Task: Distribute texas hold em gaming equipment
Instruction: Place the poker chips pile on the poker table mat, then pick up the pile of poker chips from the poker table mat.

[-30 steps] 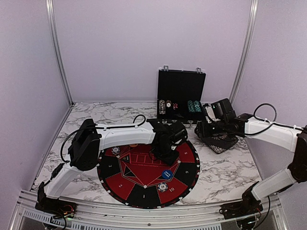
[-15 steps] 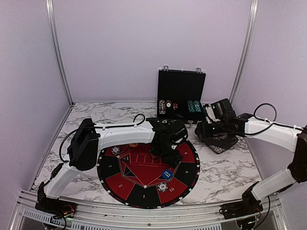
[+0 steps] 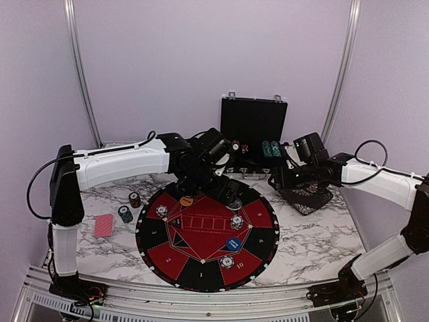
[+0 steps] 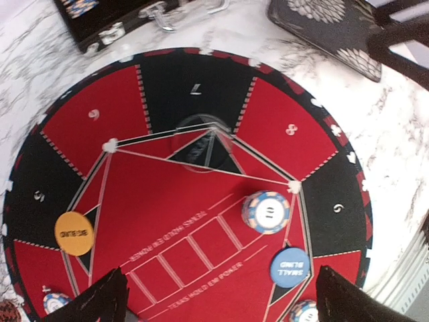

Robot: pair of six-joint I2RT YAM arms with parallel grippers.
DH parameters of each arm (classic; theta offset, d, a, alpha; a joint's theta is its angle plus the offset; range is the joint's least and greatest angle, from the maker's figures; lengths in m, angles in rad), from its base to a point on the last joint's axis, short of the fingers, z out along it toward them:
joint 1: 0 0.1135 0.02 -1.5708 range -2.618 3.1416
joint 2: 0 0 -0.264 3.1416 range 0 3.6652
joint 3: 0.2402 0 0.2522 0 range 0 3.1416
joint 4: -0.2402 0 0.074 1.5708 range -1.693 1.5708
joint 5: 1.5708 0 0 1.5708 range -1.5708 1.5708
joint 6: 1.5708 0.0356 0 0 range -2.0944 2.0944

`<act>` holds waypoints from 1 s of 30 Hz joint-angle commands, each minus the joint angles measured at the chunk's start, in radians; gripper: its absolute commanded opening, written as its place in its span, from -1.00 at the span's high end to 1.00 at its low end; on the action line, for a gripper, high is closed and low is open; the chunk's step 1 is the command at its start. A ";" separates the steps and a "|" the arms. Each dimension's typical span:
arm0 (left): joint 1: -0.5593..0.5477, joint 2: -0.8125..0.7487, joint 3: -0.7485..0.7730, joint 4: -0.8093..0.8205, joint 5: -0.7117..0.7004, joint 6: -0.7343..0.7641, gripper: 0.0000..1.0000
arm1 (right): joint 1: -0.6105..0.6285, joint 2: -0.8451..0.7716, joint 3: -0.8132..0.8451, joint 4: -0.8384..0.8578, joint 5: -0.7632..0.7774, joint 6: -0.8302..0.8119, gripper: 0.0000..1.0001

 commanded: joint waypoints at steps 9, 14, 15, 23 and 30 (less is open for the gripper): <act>0.288 -0.349 -0.411 0.196 0.028 -0.032 -0.98 | 0.242 0.244 0.221 -0.129 0.046 0.070 -0.38; 0.334 -0.387 -0.457 0.210 0.045 -0.012 -0.98 | 0.311 0.335 0.268 -0.167 0.068 0.092 -0.38; 0.338 -0.390 -0.461 0.212 0.045 -0.008 -0.98 | 0.320 0.353 0.275 -0.175 0.072 0.096 -0.38; 0.365 -0.380 -0.473 0.226 0.105 0.014 -0.98 | 0.364 0.429 0.298 -0.205 0.075 0.130 -0.38; 0.372 -0.367 -0.473 0.230 0.117 0.023 -0.98 | 0.382 0.465 0.304 -0.199 0.066 0.139 -0.38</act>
